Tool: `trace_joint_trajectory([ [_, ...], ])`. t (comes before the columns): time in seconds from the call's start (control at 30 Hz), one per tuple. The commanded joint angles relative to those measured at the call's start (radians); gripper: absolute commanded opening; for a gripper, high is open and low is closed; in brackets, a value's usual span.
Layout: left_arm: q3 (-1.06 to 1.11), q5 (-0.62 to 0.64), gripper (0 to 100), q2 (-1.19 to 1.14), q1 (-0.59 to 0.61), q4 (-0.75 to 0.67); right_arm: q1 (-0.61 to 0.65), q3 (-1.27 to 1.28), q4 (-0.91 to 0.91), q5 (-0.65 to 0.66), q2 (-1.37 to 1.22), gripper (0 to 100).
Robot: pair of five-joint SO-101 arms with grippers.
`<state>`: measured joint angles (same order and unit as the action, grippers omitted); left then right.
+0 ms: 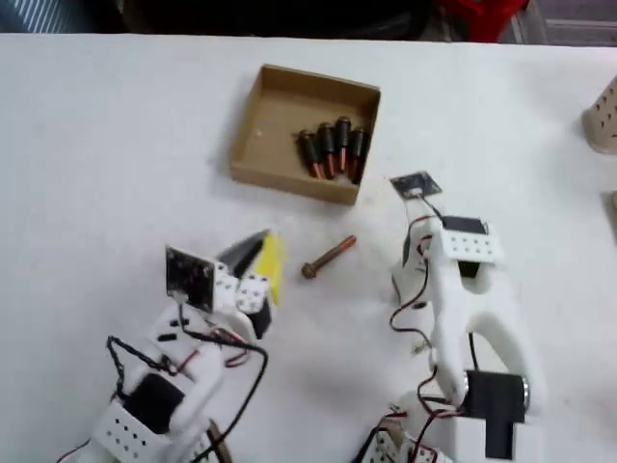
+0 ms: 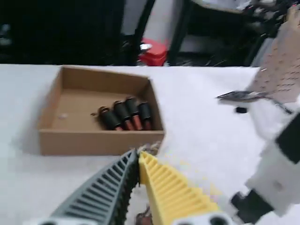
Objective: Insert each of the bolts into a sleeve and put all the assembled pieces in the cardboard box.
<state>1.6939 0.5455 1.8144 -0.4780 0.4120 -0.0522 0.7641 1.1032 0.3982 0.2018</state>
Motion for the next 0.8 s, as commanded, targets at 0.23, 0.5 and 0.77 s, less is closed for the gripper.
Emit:
trace_joint_trajectory([
  [0.23,-0.002,0.078,3,0.005,-0.142,-0.132,-0.007,0.034,-0.038,-0.002,0.101,1.6],
  [0.5,-0.018,0.08,3,0.002,-0.085,-0.135,-0.005,0.034,-0.038,-0.002,0.101,1.6],
  [0.77,-0.265,0.078,3,-0.39,-0.084,-0.132,-0.007,0.034,-0.041,-0.002,0.101,1.6],
])
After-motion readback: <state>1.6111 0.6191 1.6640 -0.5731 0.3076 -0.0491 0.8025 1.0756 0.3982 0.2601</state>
